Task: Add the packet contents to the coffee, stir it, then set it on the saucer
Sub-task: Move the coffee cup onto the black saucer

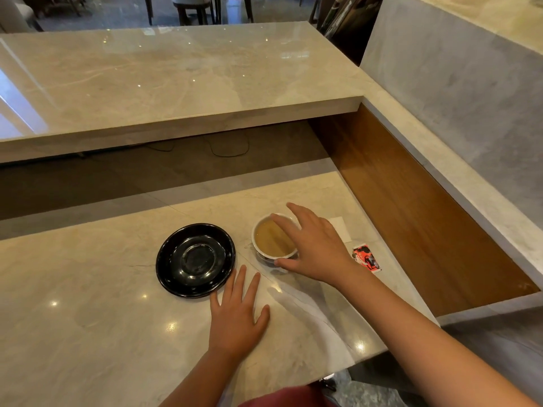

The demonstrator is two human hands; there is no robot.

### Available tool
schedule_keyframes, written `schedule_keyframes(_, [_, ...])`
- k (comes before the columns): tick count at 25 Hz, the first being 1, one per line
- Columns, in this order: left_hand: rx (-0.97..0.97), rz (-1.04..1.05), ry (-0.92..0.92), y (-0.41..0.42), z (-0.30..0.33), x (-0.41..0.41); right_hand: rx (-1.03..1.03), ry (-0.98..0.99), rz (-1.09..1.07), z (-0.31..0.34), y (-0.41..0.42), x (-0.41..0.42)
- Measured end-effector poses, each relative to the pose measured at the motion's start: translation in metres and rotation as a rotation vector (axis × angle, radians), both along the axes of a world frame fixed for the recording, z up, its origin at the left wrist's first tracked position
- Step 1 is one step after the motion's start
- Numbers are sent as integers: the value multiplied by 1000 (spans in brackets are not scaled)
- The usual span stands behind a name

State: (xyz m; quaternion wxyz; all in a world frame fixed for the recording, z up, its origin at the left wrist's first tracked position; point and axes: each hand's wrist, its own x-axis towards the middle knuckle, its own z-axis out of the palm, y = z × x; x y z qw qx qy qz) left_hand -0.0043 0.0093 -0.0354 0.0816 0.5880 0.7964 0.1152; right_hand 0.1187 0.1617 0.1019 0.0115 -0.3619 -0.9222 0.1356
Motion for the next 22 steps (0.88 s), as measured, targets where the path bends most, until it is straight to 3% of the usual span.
schedule_keyframes(10, [14, 2, 8, 0, 3, 1, -74, -364, 90, -12, 24, -49])
schedule_keyframes(22, [5, -10, -28, -1, 7, 0, -57, -280, 99, -9, 27, -57])
